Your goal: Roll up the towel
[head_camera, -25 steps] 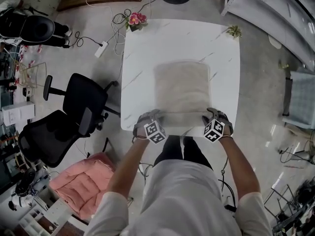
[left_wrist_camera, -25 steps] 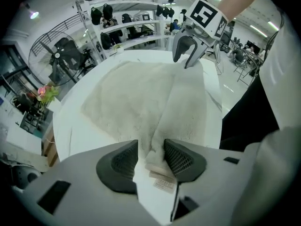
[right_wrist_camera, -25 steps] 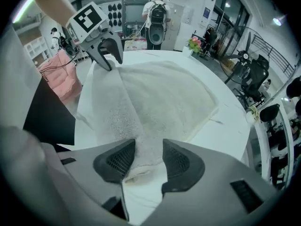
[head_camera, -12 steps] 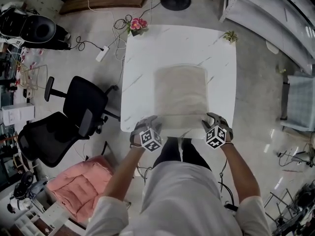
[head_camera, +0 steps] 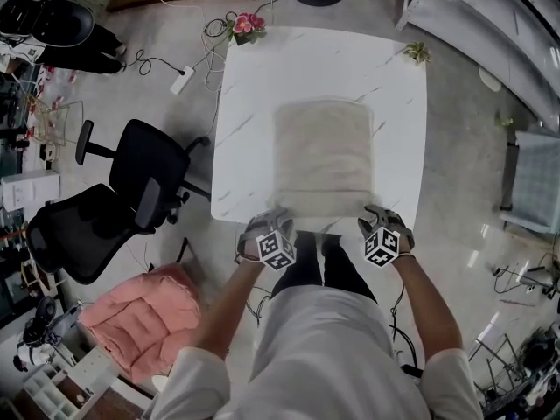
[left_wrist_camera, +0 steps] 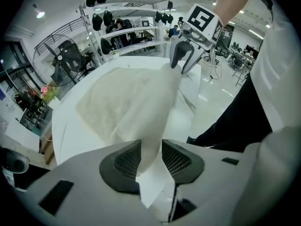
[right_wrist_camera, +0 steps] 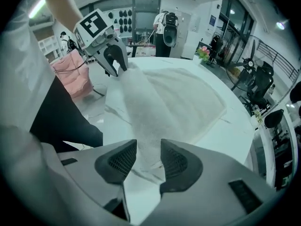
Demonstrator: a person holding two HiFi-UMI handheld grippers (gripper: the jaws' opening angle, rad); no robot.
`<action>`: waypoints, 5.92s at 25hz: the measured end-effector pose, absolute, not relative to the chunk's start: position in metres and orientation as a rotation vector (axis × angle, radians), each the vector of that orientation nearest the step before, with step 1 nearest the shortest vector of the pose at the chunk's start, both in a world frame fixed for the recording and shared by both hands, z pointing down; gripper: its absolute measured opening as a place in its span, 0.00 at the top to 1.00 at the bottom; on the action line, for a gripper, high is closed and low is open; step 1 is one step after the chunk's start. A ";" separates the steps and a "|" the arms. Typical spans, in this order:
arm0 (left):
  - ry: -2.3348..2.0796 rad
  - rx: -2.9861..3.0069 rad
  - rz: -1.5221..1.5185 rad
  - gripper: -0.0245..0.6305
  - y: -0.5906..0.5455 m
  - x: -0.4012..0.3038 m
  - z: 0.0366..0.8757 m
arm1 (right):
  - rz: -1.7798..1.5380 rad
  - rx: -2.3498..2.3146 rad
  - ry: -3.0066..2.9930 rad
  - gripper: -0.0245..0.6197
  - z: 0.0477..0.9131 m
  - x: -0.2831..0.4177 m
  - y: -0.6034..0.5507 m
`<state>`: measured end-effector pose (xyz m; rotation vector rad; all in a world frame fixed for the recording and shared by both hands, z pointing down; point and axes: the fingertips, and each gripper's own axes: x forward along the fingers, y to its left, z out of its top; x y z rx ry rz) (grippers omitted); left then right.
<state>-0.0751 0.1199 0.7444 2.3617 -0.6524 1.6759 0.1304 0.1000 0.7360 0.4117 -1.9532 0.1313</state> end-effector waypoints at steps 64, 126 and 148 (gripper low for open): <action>-0.722 2.446 1.596 0.68 0.063 -0.090 0.697 | 0.113 0.549 -1.981 0.71 0.696 0.124 0.033; -0.624 2.332 1.669 0.67 0.047 -0.114 0.747 | 0.141 0.465 -1.842 0.64 0.748 0.109 0.016; -0.770 2.413 1.455 0.72 0.106 -0.093 0.709 | 0.162 0.376 -1.980 0.68 0.711 0.095 0.080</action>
